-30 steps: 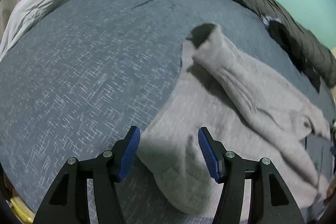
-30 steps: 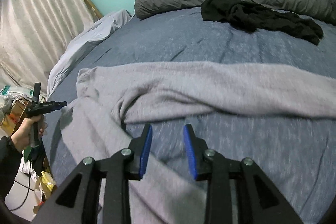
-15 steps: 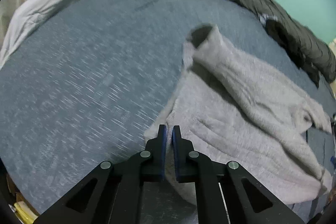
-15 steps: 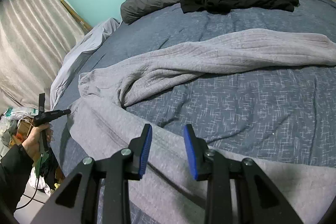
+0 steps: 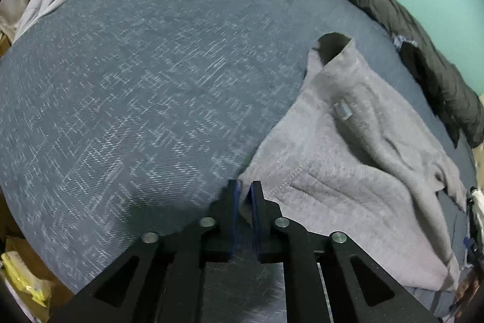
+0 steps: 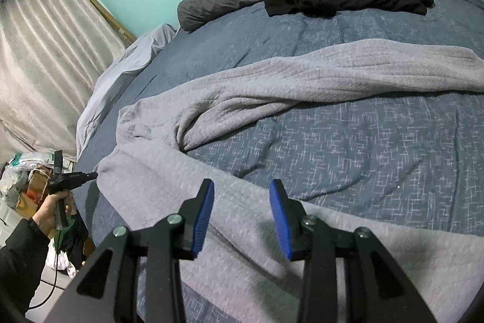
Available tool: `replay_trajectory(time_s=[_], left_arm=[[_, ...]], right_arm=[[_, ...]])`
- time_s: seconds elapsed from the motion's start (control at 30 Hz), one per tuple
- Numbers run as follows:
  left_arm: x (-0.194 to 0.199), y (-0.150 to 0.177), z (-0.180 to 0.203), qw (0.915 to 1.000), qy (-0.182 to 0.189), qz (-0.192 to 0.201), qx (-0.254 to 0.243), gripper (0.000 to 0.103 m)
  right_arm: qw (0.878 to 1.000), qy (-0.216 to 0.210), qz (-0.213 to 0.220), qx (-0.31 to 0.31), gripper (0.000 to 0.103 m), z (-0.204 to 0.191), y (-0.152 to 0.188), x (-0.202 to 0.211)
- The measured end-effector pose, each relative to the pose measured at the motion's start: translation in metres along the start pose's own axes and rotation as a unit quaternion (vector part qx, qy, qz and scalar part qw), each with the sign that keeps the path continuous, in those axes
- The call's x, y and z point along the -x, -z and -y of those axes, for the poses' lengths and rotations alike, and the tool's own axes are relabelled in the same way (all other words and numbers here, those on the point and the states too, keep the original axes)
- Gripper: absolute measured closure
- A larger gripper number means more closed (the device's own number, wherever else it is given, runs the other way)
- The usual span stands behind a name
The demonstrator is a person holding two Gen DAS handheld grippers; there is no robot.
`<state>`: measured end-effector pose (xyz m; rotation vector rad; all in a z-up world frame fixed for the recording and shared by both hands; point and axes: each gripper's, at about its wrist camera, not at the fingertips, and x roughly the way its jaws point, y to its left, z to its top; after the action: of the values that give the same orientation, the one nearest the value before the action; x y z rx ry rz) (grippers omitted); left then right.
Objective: Fold clothes
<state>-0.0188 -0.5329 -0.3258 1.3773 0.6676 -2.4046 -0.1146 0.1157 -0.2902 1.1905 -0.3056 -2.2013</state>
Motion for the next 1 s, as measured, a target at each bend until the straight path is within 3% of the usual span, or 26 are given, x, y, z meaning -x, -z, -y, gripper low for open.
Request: replay_trajectory(time_s=[0.03, 0.27, 0.53, 0.67, 0.7, 0.8, 0.83, 0.9, 1.0], left_arm=[[0.004, 0.0, 0.002, 1.0, 0.0, 0.006, 0.004, 0.069], [0.021, 0.01, 0.03, 0.9993, 0.023, 0.028, 0.011, 0.044], [-0.015, 0.0, 0.045, 0.9958, 0.052, 0.004, 0.075, 0.043], [-0.029, -0.009, 0.058, 0.995, 0.063, -0.003, 0.077, 0.043], [-0.034, -0.01, 0.058, 0.9947, 0.063, -0.009, 0.08, 0.045], [-0.048, -0.012, 0.055, 0.9942, 0.056, -0.021, 0.09, 0.082], [-0.049, -0.011, 0.055, 0.9943, 0.056, -0.022, 0.088, 0.09], [-0.048, -0.008, 0.054, 0.9945, 0.06, -0.02, 0.084, 0.098], [-0.034, -0.003, 0.053, 0.9953, 0.063, -0.006, 0.074, 0.099]], right_arm=[[1.0, 0.001, 0.0, 0.001, 0.065, 0.0, 0.0, 0.001], [1.0, 0.0, 0.004, -0.005, 0.065, 0.0, 0.002, 0.006], [1.0, -0.006, 0.002, 0.0, 0.065, -0.006, 0.005, 0.01], [1.0, -0.002, 0.004, -0.001, 0.065, -0.003, 0.006, 0.013], [1.0, -0.001, 0.004, -0.005, 0.065, -0.001, 0.006, 0.013], [1.0, 0.0, 0.003, -0.014, 0.065, 0.003, 0.007, 0.013], [1.0, 0.0, 0.002, -0.014, 0.065, 0.003, 0.008, 0.013], [1.0, 0.0, 0.001, -0.011, 0.065, 0.003, 0.01, 0.012], [1.0, 0.0, -0.001, -0.011, 0.065, 0.003, 0.011, 0.012]])
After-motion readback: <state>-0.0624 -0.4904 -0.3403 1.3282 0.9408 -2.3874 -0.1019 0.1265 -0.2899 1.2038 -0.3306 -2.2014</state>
